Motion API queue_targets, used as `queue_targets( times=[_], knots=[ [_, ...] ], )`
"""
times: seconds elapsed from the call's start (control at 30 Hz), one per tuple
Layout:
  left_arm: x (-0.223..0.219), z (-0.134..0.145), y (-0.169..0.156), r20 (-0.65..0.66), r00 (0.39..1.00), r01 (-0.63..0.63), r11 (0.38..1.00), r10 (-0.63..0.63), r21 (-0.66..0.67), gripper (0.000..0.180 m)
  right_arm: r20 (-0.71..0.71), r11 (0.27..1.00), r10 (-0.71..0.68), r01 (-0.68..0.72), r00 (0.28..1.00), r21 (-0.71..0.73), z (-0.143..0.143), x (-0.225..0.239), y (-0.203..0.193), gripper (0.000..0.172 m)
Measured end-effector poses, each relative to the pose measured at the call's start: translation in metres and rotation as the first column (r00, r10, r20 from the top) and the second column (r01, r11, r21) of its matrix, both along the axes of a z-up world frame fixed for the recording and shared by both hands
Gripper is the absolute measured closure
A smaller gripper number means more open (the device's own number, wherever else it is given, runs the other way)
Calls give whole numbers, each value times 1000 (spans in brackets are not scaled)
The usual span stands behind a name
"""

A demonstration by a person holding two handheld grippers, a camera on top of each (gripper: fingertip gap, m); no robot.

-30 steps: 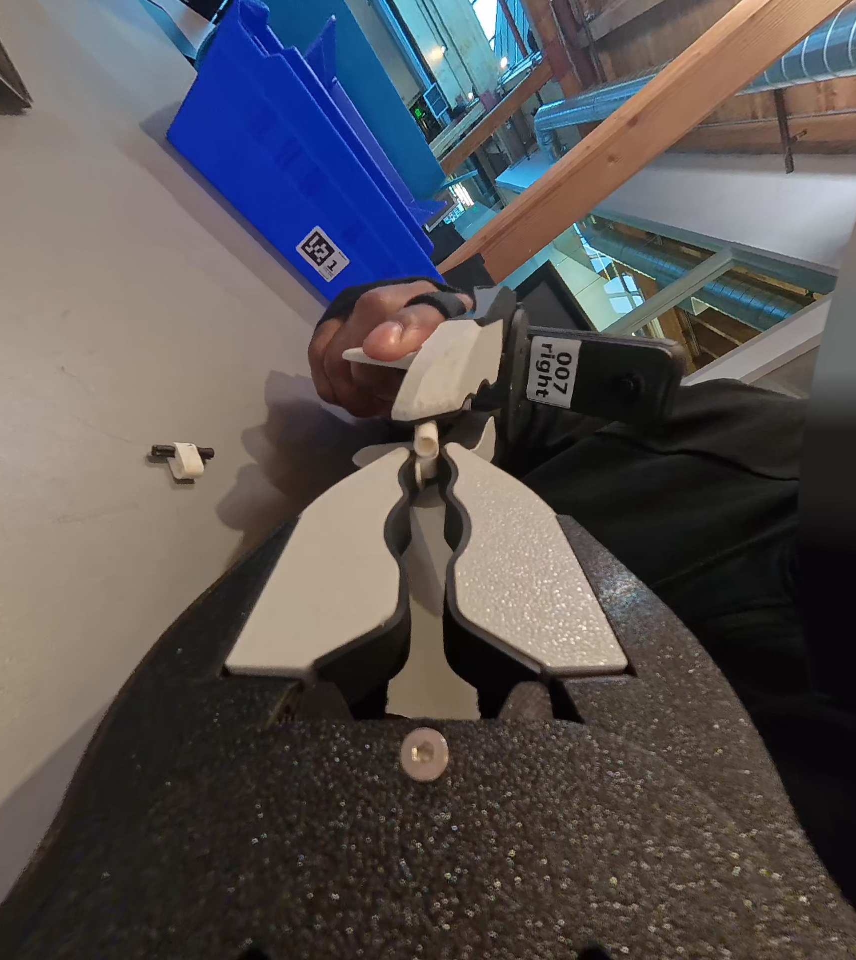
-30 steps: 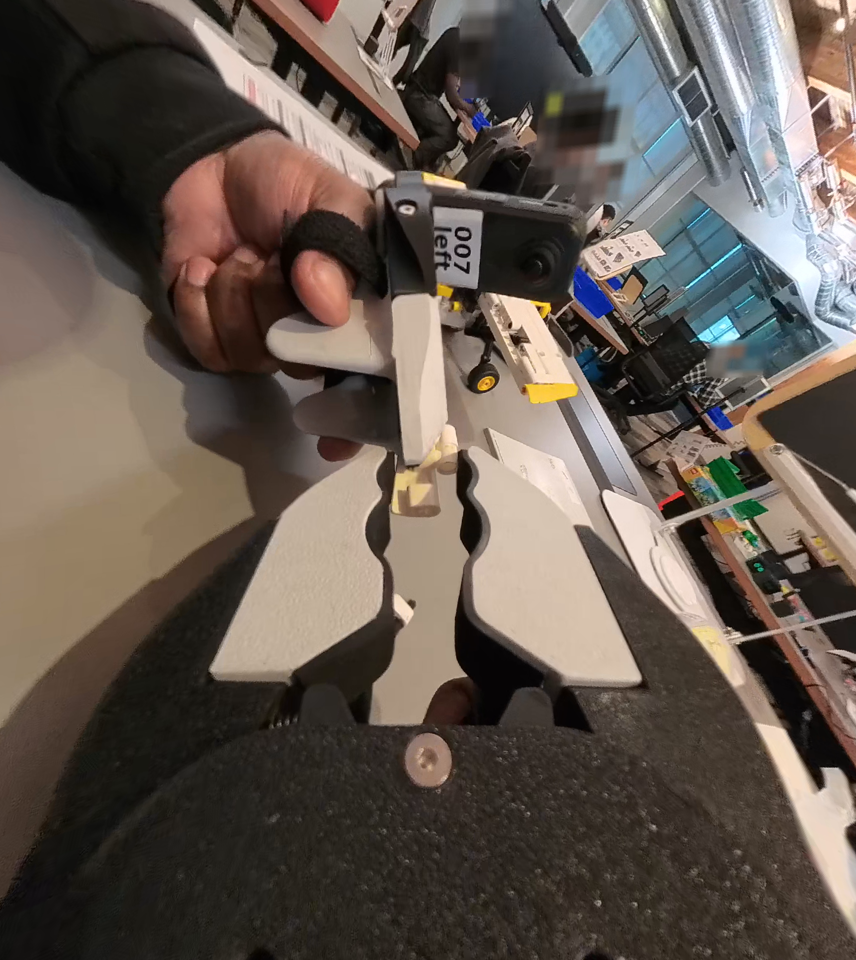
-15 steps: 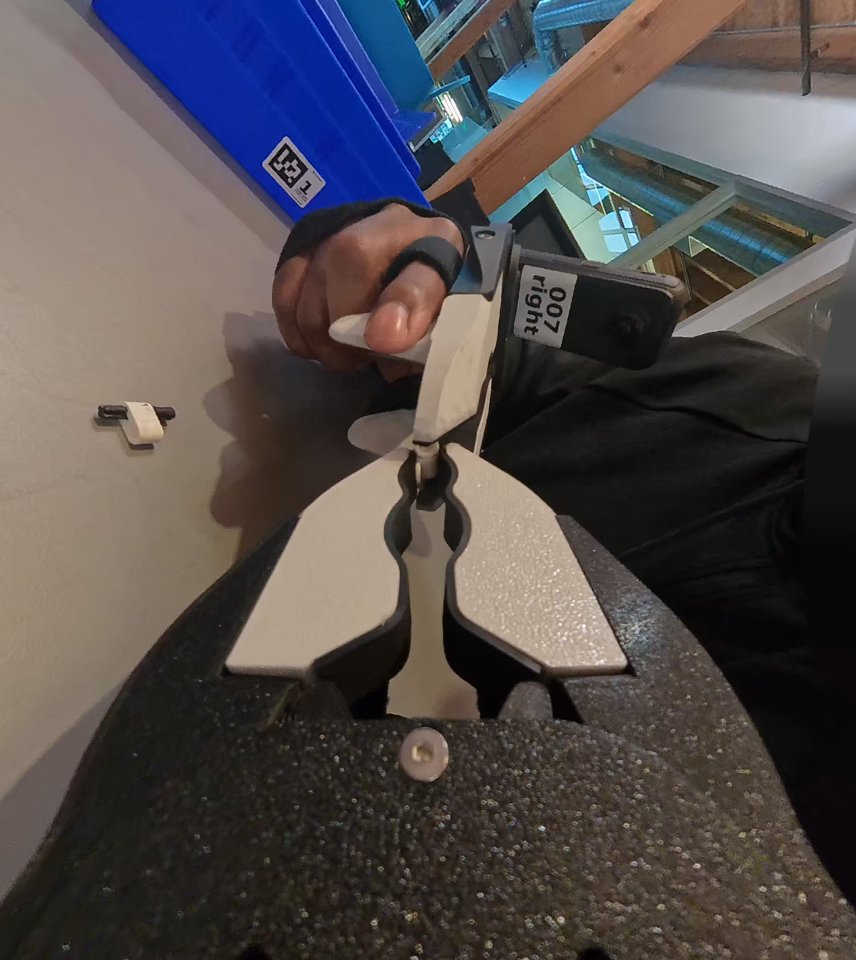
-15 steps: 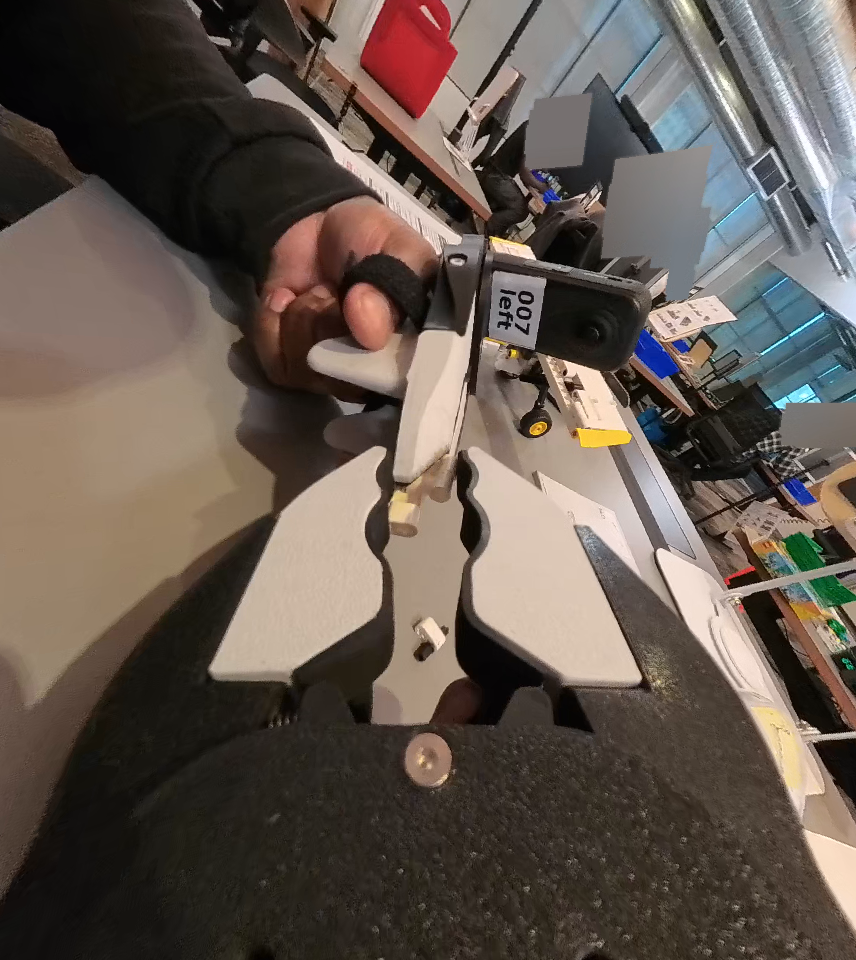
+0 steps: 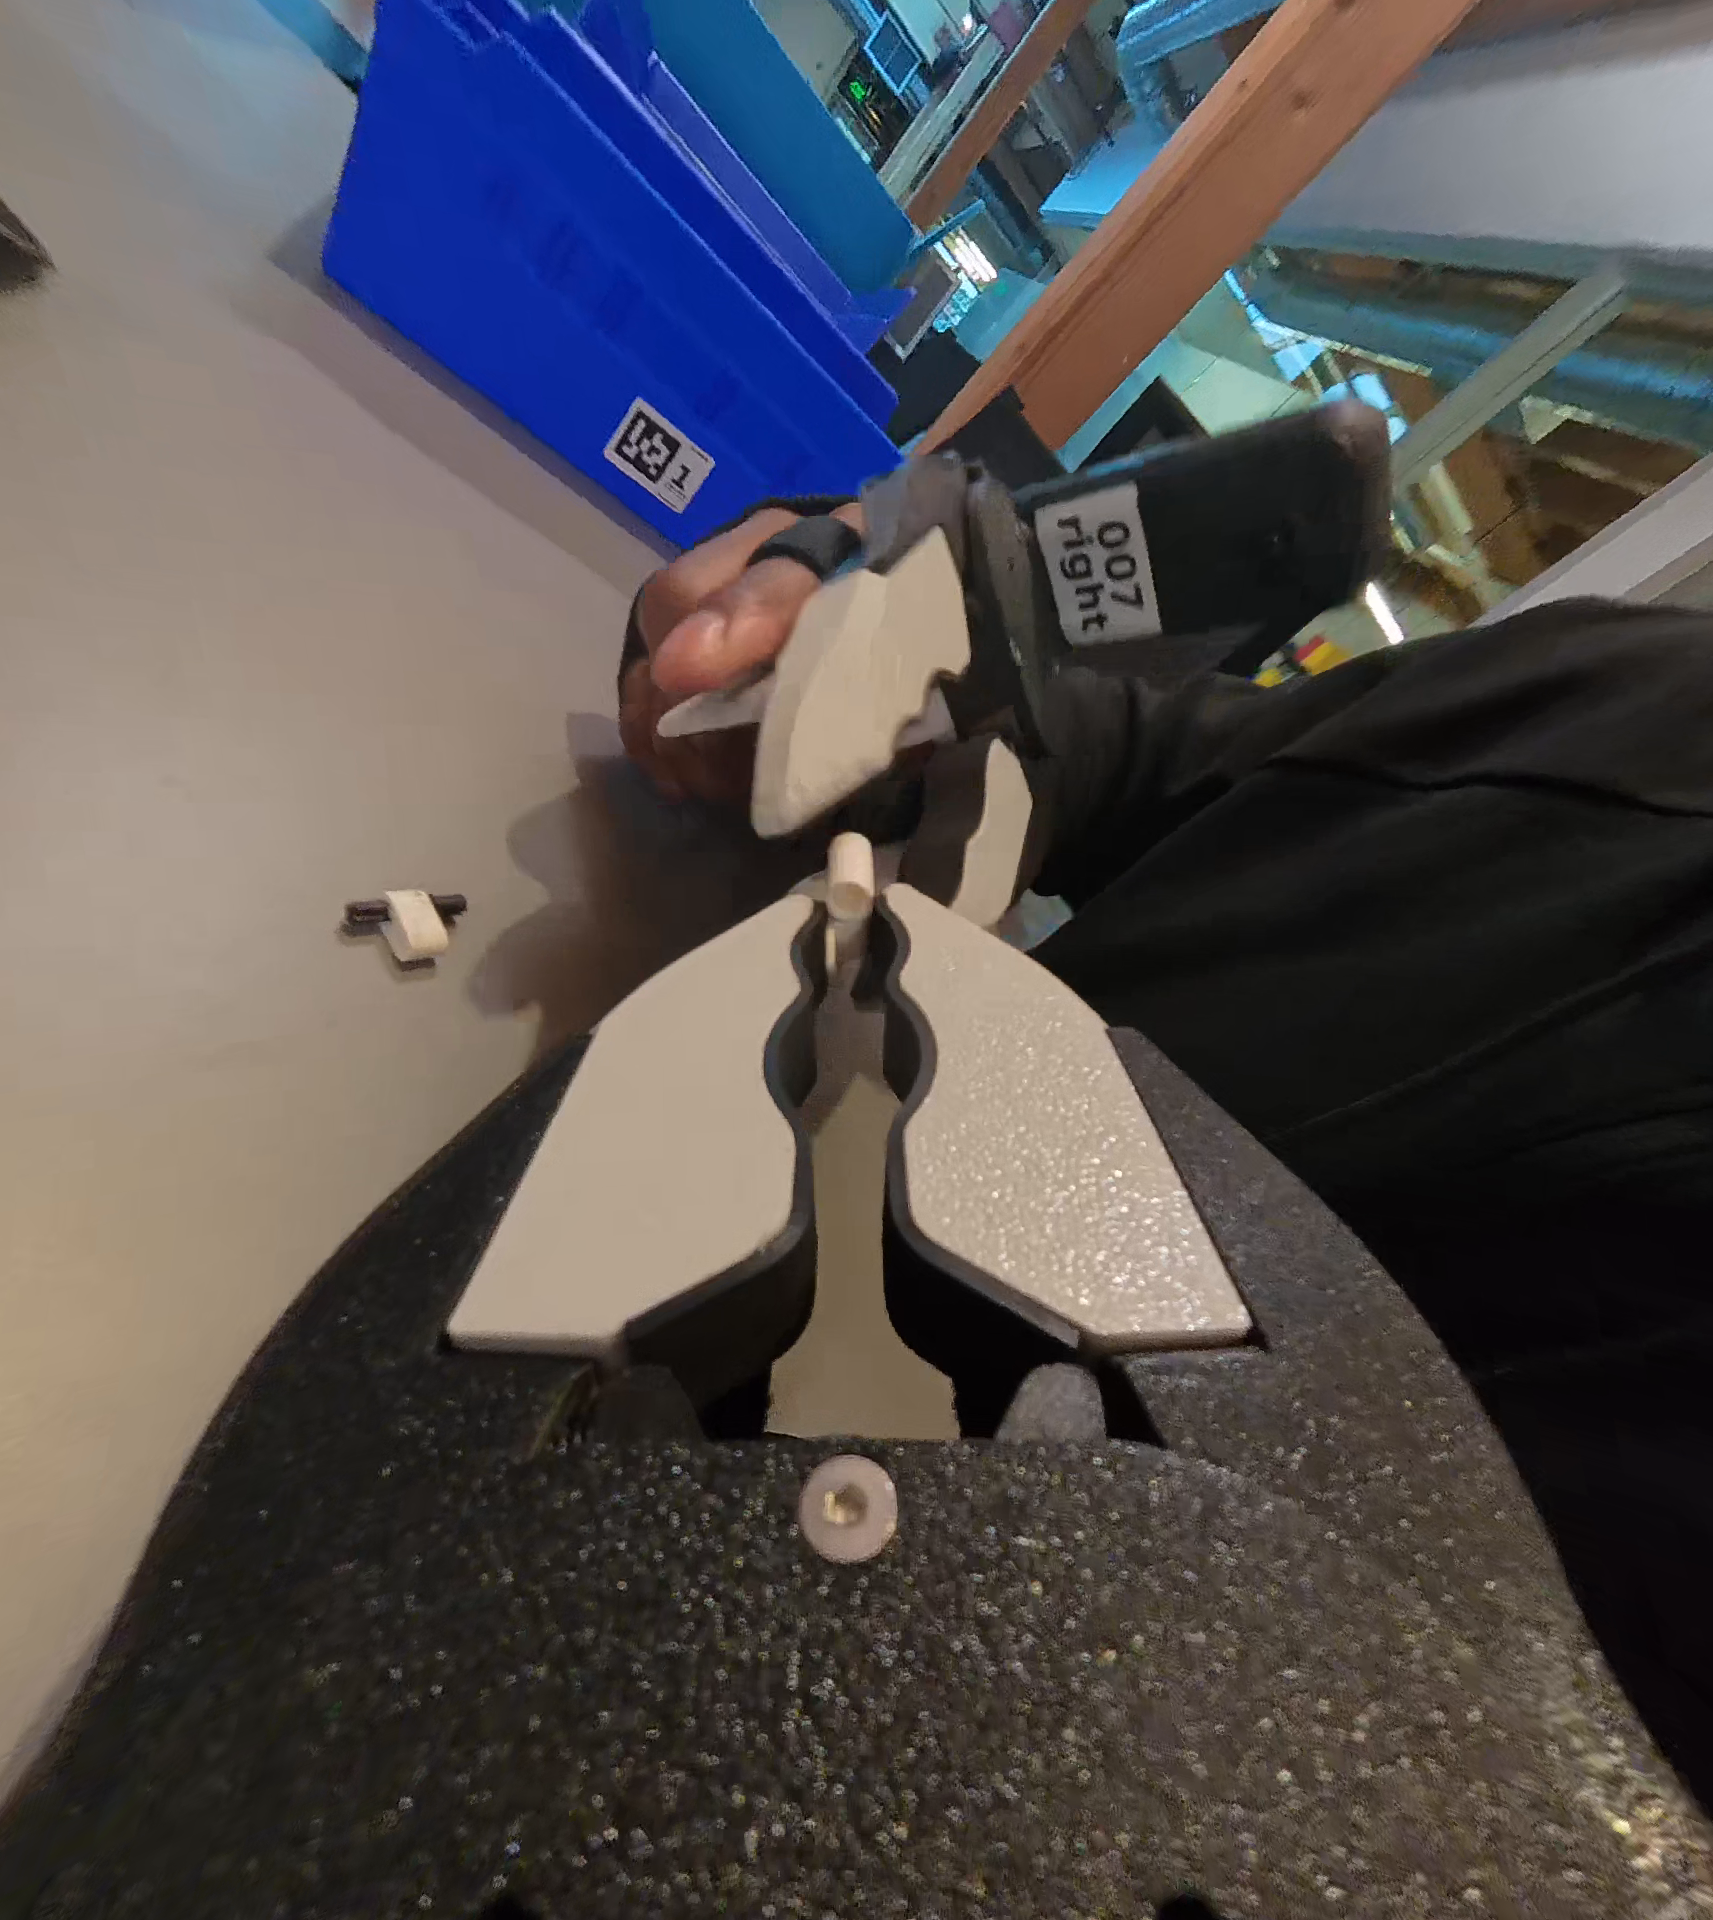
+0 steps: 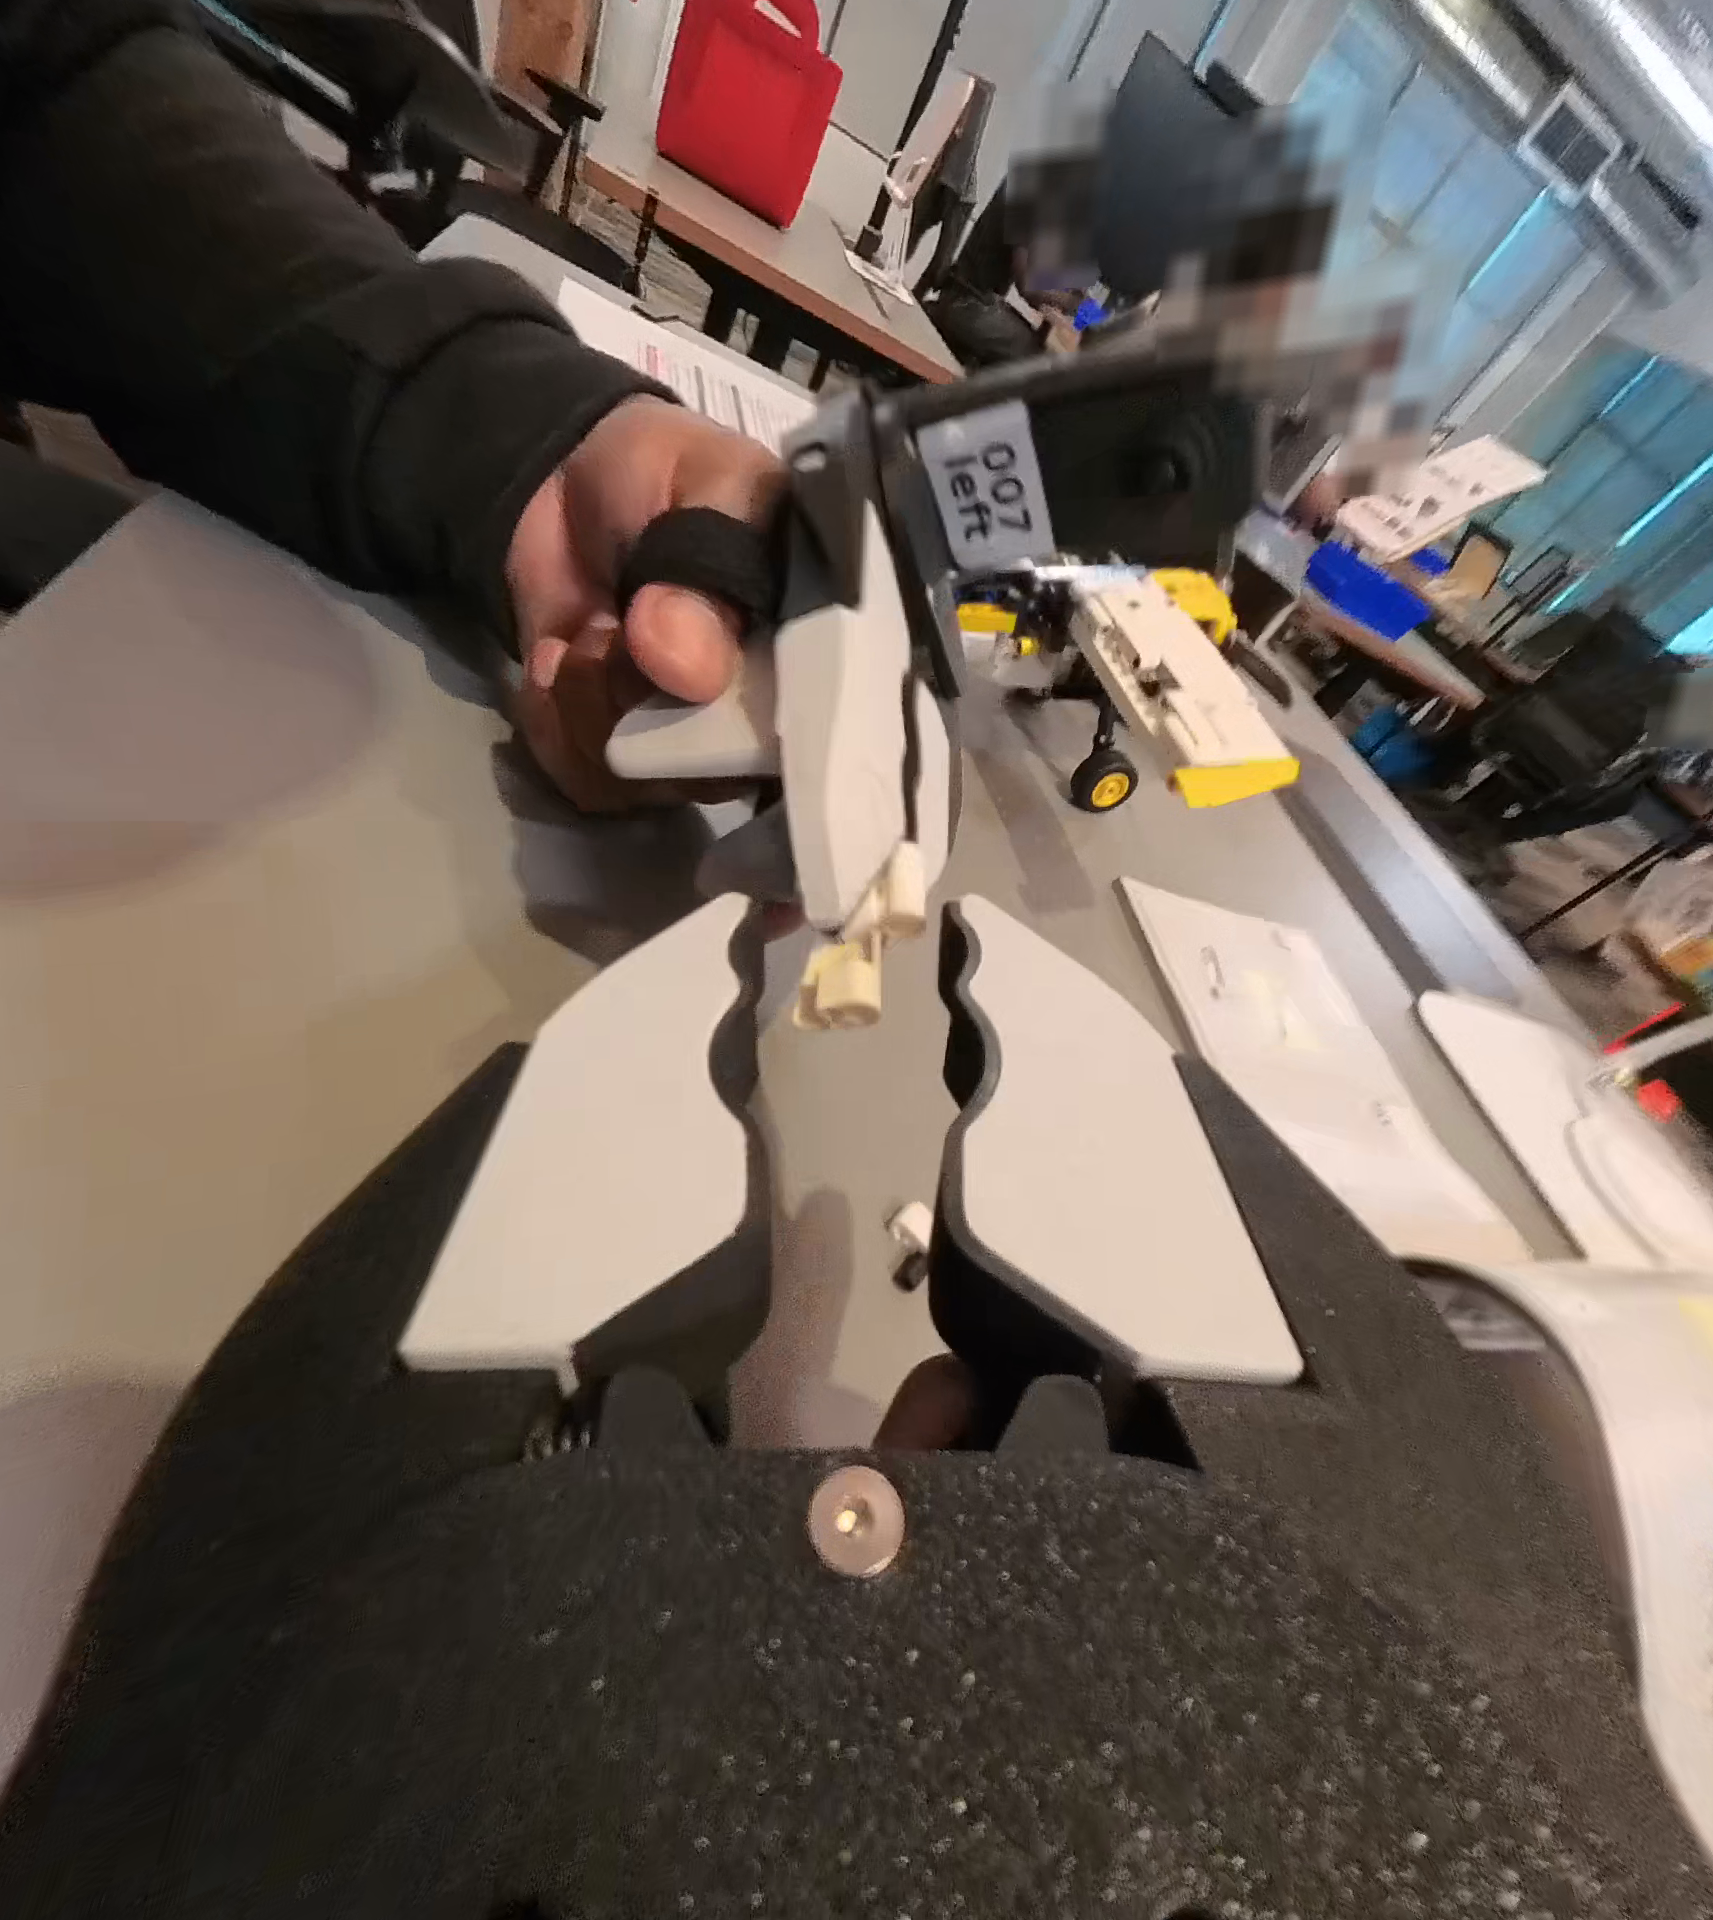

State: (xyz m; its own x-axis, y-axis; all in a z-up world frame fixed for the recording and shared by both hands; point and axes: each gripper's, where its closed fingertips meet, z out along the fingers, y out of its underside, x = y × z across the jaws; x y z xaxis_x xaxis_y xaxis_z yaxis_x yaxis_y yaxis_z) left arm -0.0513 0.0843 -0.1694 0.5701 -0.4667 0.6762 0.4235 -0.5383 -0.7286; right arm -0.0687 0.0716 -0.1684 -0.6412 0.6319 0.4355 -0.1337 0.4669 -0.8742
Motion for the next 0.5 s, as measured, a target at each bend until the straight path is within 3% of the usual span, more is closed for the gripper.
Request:
queue_targets(
  times=[0.17, 0.33, 0.43, 0.5],
  knots=[
    [-6, 0, 5, -205, 976, -50, 990, 76, 131, 173, 102, 992, -37, 49, 994, -117, 1, 1, 22, 136],
    [-2, 3, 6, -400, 906, -18, 956, 138, 291, 173, 103, 995, -13, 23, 995, -98, -2, 7, 20, 144],
    [6, -1, 5, -504, 851, 36, 940, 149, 339, 173, 81, 999, 1, 3, 997, -49, -6, 11, 15, 162],
    [7, -1, 6, -541, 824, 54, 929, 165, 365, 172, 44, 1000, -5, 5, 999, -8, -7, 12, 14, 162]
  ],
)
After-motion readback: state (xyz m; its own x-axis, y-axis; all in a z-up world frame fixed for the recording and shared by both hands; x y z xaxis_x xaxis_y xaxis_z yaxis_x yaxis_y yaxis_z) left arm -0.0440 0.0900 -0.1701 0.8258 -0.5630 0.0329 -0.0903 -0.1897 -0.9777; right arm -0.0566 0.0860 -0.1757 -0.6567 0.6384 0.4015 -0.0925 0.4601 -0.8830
